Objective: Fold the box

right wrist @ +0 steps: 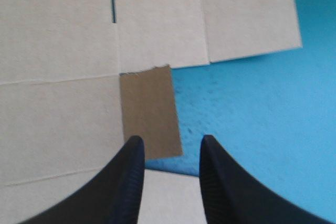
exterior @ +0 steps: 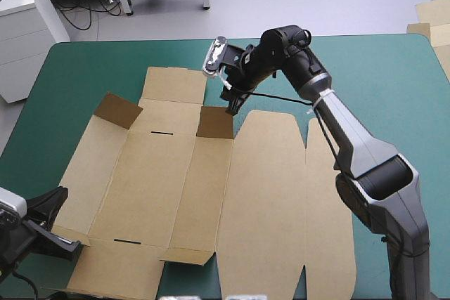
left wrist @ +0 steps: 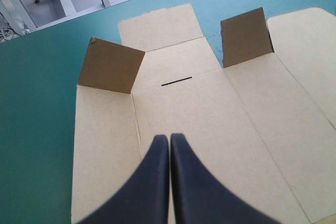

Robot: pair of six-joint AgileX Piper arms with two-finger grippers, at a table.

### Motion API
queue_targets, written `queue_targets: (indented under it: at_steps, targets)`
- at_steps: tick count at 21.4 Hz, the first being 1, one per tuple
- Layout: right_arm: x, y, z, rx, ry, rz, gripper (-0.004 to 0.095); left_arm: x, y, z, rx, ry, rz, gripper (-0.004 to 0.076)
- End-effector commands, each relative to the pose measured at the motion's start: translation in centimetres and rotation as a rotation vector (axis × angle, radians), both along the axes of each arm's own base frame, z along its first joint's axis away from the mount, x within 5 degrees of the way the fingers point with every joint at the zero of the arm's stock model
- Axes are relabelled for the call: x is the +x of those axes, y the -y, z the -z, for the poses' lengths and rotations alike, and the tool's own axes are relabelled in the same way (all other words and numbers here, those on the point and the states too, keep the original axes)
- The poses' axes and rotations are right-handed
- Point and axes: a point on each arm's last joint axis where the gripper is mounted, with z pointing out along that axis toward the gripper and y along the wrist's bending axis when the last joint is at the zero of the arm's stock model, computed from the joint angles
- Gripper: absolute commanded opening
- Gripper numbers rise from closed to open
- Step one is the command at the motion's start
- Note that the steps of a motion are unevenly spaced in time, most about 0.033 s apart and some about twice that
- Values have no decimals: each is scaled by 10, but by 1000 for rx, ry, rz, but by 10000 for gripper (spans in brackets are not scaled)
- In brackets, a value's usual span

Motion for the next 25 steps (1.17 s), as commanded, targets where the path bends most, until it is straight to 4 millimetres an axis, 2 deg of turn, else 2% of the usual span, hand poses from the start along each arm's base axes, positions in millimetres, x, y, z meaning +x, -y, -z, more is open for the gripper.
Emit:
queue_targets:
  at_steps: [1, 4, 7, 10, 11, 12, 15, 19, 20, 25]
  targets:
    - [-20, 35, -61, -17, 135, 246, 152, 2, 1, -14, -31, 84, 10, -10]
    - [-15, 67, -76, -28, 178, 523, -20, 3, 0, -15, -18, 94, 1, -10]
    - [-9, 100, -86, 15, 172, 669, -20, 3, 0, -15, -30, 94, -1, -10]
    - [-6, 145, -96, 120, 106, 815, -20, 3, 0, -15, -25, 100, -5, -10]
    - [-10, 163, -98, 165, 64, 840, -20, 3, 0, -15, -23, 101, -6, -10]
    - [-13, 172, -98, 186, 40, 853, -20, 3, 0, -15, -22, 103, -8, -10]
    - [-29, 213, -90, 191, -34, 907, -20, 3, 0, -16, -25, 110, -7, -10]
    - [-54, 238, -83, 160, -63, 943, -20, 5, 2, -19, -63, 131, -2, -10]
    - [-67, 247, -77, 139, -82, 958, -20, 7, 4, -20, -62, 135, -1, -10]
    - [-107, 257, -69, 117, -104, 985, -20, 20, 12, -21, -16, 135, -4, -10]
